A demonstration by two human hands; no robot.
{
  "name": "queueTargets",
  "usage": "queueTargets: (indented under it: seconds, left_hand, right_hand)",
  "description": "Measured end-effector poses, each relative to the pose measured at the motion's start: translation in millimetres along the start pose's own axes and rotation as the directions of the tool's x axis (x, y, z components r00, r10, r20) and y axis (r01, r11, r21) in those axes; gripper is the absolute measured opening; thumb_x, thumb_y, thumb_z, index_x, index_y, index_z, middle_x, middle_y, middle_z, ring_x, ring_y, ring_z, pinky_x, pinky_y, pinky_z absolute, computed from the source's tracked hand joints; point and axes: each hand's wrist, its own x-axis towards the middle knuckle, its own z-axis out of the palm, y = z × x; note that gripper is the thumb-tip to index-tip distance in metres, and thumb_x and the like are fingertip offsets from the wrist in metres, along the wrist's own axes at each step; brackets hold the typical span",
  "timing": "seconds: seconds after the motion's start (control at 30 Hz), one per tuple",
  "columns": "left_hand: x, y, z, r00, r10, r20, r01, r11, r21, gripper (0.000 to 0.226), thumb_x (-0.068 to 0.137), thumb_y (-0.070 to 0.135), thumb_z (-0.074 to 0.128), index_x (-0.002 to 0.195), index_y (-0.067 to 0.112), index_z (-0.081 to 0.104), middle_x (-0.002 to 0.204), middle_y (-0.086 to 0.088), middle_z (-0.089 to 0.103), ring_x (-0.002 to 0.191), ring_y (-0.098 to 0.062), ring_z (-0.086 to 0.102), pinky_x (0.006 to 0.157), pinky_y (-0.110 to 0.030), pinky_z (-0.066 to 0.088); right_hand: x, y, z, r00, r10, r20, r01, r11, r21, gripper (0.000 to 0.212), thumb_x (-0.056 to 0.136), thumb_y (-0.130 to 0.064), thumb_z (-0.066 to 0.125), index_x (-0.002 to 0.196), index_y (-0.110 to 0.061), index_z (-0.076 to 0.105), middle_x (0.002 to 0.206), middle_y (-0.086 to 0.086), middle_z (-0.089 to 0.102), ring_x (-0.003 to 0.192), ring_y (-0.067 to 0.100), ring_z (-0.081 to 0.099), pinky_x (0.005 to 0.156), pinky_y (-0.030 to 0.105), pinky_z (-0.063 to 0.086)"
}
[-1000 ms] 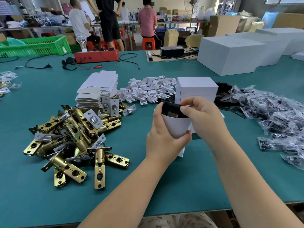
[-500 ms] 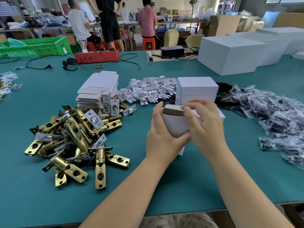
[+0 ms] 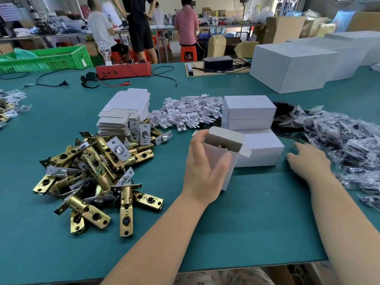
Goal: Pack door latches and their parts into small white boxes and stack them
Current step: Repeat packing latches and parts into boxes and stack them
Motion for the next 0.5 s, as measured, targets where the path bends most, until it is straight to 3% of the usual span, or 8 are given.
queueTargets:
  seconds: [0.07, 0.13, 0.23, 0.33, 0.4, 0.5]
  left_hand:
    - [0, -3, -2, 1.000, 0.018, -0.001, -0.018, 1.000, -0.025, 0.041, 0.086, 0.040, 0.038, 0.126, 0.034, 0.034, 0.127, 0.000, 0.052, 0.116, -0.010, 0.048, 0.098, -0.023, 0.038]
    - [0, -5, -4, 1.000, 0.013, -0.011, -0.013, 1.000, 0.004, 0.041, 0.086, 0.034, 0.041, 0.127, 0.033, 0.035, 0.127, 0.000, 0.053, 0.116, -0.012, 0.049, 0.097, -0.025, 0.040]
    - [2, -8, -7, 0.997, -0.037, -0.064, 0.037, 0.999, 0.013, 0.046, 0.082, 0.033, 0.052, 0.123, 0.043, 0.033, 0.100, 0.013, 0.056, 0.088, -0.001, 0.054, 0.075, -0.014, 0.042]
    - [6, -12, -10, 0.991, -0.085, -0.103, 0.087, 0.996, 0.014, 0.048, 0.080, 0.036, 0.056, 0.124, 0.037, 0.036, 0.087, 0.008, 0.055, 0.074, -0.003, 0.050, 0.065, -0.012, 0.039]
    - [7, -13, -11, 0.989, -0.095, -0.112, 0.097, 0.995, 0.014, 0.044, 0.080, 0.035, 0.057, 0.120, 0.034, 0.039, 0.092, 0.006, 0.058, 0.077, -0.001, 0.052, 0.067, -0.011, 0.038]
    - [7, -12, -9, 0.989, -0.104, -0.108, 0.109, 0.993, 0.042, 0.041, 0.080, 0.037, 0.057, 0.116, 0.032, 0.039, 0.098, 0.004, 0.056, 0.079, -0.003, 0.050, 0.067, -0.012, 0.037]
  right_hand:
    - [2, -1, 0, 0.999, 0.003, -0.035, -0.004, 1.000, -0.028, 0.055, 0.091, -0.028, 0.049, 0.143, -0.016, 0.039, 0.143, 0.014, 0.045, 0.128, 0.038, 0.041, 0.099, 0.044, 0.037]
    - [5, 0, -1, 0.995, 0.008, -0.104, -0.009, 1.000, -0.002, 0.059, 0.090, -0.027, 0.051, 0.144, -0.010, 0.035, 0.143, 0.018, 0.042, 0.129, 0.040, 0.037, 0.102, 0.046, 0.034]
    - [8, 0, 2, 0.992, 0.044, -0.120, -0.043, 0.999, 0.015, 0.062, 0.092, -0.027, 0.046, 0.148, -0.009, 0.026, 0.155, 0.018, 0.022, 0.141, 0.036, 0.017, 0.114, 0.048, 0.020]
    - [7, -5, 4, 0.997, 0.080, -0.019, -0.081, 0.996, -0.038, 0.059, 0.096, -0.031, 0.035, 0.150, -0.011, 0.020, 0.159, 0.016, 0.009, 0.145, 0.033, 0.008, 0.115, 0.047, 0.011]
    - [7, -7, 3, 0.997, 0.081, -0.007, -0.081, 0.995, -0.057, 0.058, 0.096, -0.031, 0.032, 0.149, -0.009, 0.023, 0.158, 0.016, 0.012, 0.144, 0.032, 0.011, 0.115, 0.047, 0.011]
    - [5, -6, -1, 0.995, 0.073, -0.070, -0.078, 0.995, -0.065, 0.054, 0.095, -0.030, 0.037, 0.141, -0.001, 0.036, 0.149, 0.020, 0.030, 0.135, 0.038, 0.027, 0.109, 0.046, 0.024]
